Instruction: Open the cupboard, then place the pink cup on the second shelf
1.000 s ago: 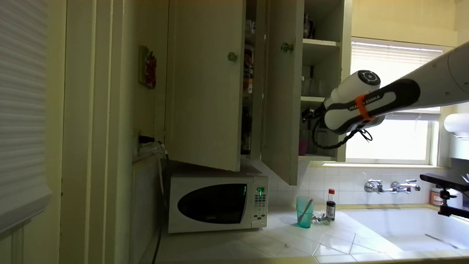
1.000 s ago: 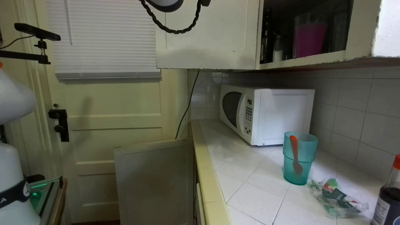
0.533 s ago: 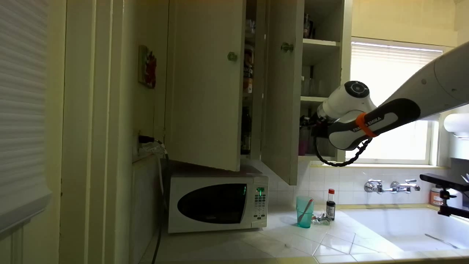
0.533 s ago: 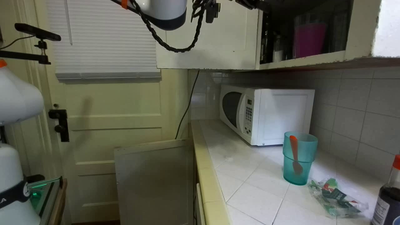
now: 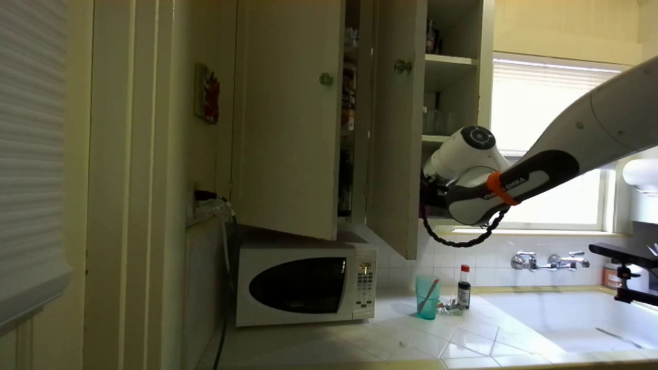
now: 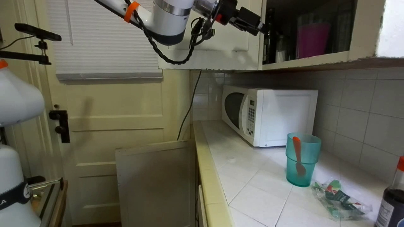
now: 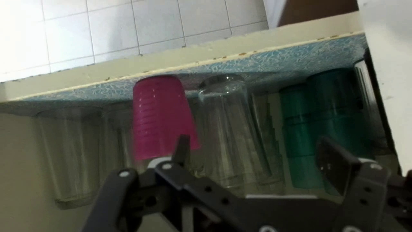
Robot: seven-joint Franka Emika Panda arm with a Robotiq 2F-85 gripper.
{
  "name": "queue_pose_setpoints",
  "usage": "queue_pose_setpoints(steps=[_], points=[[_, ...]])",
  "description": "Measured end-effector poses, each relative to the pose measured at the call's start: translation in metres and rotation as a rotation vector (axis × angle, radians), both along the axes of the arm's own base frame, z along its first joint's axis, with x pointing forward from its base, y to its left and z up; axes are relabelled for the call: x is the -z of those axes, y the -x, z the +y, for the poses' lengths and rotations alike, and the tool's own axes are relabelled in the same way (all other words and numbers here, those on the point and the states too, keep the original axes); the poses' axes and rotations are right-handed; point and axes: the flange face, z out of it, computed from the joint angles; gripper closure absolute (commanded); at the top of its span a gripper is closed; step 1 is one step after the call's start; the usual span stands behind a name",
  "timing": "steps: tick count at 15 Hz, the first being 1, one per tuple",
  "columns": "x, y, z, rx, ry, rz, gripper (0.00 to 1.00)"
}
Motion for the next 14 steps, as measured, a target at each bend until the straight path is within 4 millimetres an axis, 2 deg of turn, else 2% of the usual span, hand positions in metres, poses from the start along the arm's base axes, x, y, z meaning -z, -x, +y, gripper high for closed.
queue_pose_setpoints(steps=[7,9,11,14], points=[[0.046,-0.005,-0.022,0.076,-0.138,0.049,0.0],[0.052,-0.008,-0.024,0.077,-0.15,0.056,0.0],[0.045,-0.005,-0.028,0.082,-0.102,0.049,0.0],[0.017,0.01,-0.051,0.124,0.037,0.007,0.0]])
